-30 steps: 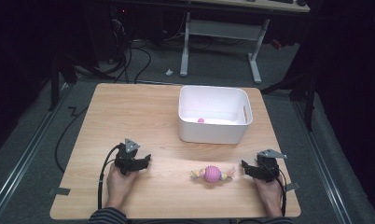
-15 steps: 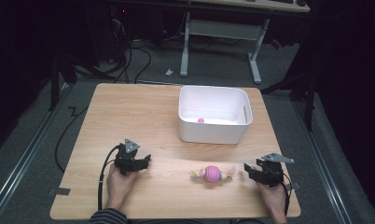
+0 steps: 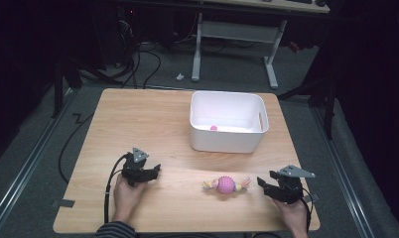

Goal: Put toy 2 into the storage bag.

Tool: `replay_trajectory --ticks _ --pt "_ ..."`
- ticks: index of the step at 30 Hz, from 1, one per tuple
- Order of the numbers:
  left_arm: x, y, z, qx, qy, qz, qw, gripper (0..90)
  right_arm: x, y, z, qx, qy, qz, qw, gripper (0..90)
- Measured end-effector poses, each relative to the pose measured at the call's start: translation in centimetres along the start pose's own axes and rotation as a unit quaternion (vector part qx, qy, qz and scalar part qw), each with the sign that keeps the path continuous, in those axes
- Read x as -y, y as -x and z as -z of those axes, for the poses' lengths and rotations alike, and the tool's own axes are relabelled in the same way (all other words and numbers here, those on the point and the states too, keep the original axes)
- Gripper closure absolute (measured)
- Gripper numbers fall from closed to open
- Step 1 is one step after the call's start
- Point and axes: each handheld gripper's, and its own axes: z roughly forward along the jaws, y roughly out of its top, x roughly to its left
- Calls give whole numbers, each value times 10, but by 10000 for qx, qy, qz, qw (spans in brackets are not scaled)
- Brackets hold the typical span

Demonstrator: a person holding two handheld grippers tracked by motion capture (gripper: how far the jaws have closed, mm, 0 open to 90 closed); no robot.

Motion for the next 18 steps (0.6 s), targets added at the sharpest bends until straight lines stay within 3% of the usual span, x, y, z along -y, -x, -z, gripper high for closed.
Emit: replay_trajectory --ticks 5,12,14,18 --pt "0 0 0 0 1 1 10000 284 -6 -11 4 -184 116 149 9997 414" --pt "0 1 0 -9 6 -12 10000 276 -14 -33 0 -525 80 513 9973 406" --pt "0 1 0 -7 4 -15 10000 275 -20 -39 -3 -743 54 628 9952 399" --pt "0 1 0 -1 -2 -23 10000 271 -30 -51 -7 -910 1 883 9919 384"
